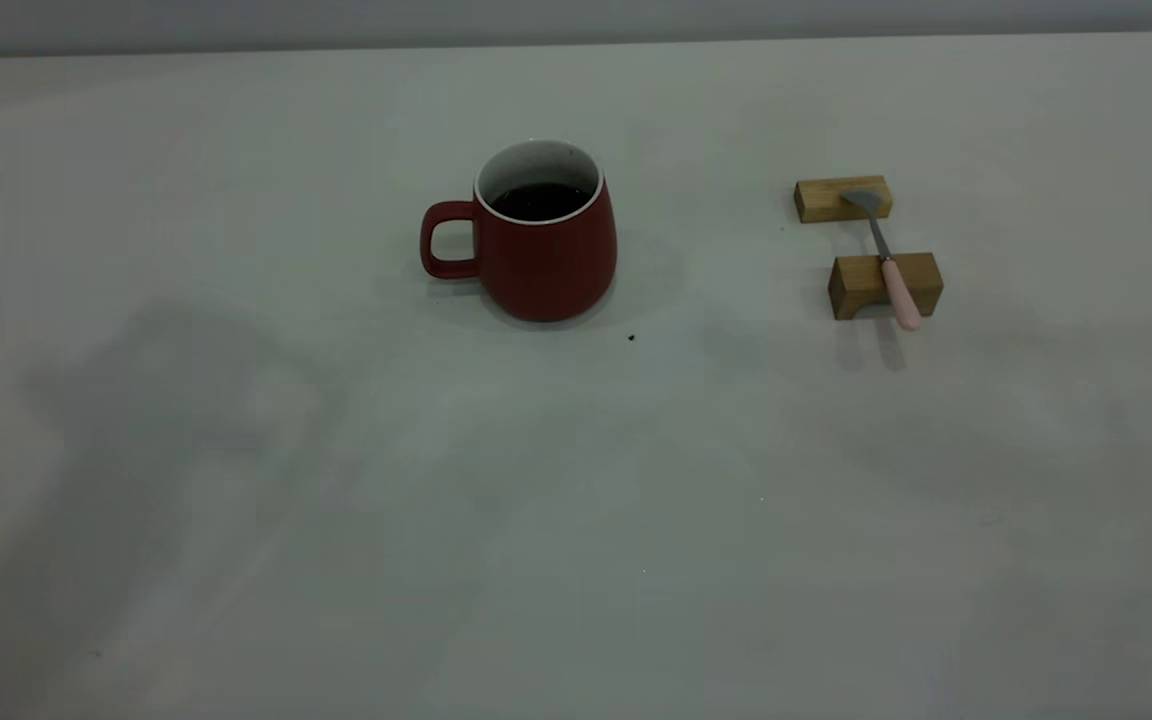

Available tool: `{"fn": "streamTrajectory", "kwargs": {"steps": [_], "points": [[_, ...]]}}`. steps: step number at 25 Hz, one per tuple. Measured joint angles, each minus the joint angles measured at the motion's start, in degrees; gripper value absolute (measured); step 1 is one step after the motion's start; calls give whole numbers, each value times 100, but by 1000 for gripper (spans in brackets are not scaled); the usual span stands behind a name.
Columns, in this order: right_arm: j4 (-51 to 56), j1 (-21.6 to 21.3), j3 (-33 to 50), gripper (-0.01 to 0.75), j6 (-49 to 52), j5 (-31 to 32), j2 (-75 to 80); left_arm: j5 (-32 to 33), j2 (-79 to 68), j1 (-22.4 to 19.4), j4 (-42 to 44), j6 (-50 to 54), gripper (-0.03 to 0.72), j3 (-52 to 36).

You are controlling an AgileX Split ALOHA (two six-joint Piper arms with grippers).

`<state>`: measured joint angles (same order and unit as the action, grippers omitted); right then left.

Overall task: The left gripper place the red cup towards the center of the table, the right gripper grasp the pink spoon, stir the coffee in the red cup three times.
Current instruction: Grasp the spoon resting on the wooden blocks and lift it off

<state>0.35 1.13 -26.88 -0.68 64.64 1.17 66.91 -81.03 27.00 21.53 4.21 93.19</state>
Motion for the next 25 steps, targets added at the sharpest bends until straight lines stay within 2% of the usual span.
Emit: {"fn": "streamTrajectory", "kwargs": {"steps": [6,8,12,15,18,22,25], "points": [[0,0,0,503,6,0,0,0,2409,0,-581,25,587,-2034],[0,0,0,503,6,0,0,0,3158,-121,-747,35,587,-2756],[0,0,0,503,6,0,0,0,4402,-888,-1044,51,587,-3851],[0,0,0,503,6,0,0,0,5177,-1596,-1192,73,587,-4481],[0,0,0,503,1,0,0,-19,5922,-2103,-1351,73,587,-5007],[0,0,0,503,1,0,0,-28,6785,-2442,-1545,73,587,-5616],[0,0,0,503,1,0,0,-42,7308,-2474,-1608,73,587,-6003]]}}
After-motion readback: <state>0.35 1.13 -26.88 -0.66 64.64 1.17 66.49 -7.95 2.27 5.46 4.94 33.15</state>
